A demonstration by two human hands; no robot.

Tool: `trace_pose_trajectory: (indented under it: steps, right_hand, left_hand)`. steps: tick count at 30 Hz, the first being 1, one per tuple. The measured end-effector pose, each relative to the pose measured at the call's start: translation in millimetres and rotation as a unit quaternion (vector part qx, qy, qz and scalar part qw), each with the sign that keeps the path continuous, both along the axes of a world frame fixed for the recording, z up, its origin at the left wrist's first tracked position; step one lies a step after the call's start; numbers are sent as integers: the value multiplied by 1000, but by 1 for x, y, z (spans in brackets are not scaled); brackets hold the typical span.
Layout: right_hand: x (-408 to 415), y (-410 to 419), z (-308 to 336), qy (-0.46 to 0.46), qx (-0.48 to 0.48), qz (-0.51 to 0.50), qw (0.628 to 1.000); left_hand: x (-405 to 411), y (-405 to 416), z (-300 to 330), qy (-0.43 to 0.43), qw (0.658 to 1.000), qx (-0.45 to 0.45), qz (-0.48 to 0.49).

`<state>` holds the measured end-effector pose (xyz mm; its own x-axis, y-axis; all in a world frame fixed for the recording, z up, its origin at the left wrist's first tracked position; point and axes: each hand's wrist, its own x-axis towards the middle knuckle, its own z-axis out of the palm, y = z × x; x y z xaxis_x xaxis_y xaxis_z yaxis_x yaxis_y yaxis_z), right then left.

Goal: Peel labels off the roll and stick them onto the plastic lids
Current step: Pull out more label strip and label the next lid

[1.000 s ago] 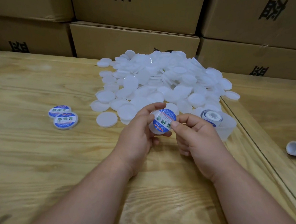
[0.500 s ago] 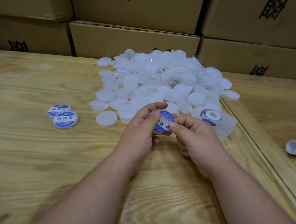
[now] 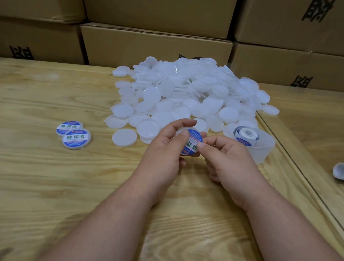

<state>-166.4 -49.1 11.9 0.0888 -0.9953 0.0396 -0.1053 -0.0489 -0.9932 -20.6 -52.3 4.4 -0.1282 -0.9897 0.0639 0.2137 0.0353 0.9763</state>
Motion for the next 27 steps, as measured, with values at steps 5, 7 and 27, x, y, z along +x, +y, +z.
trace_pose_trajectory:
  steps: [5, 7, 27]
  right_hand:
    - [0, 1, 2, -2, 3, 1, 1000]
    - [1, 2, 2, -3, 3, 0, 1000]
    - [-6, -2, 0, 22, 19, -71, 997]
  left_hand:
    - [-1, 1, 2, -14, 1000, -8, 4]
    - [0, 1, 2, -18, 1000, -9, 5]
    - [18, -9, -4, -4, 986, -23, 162]
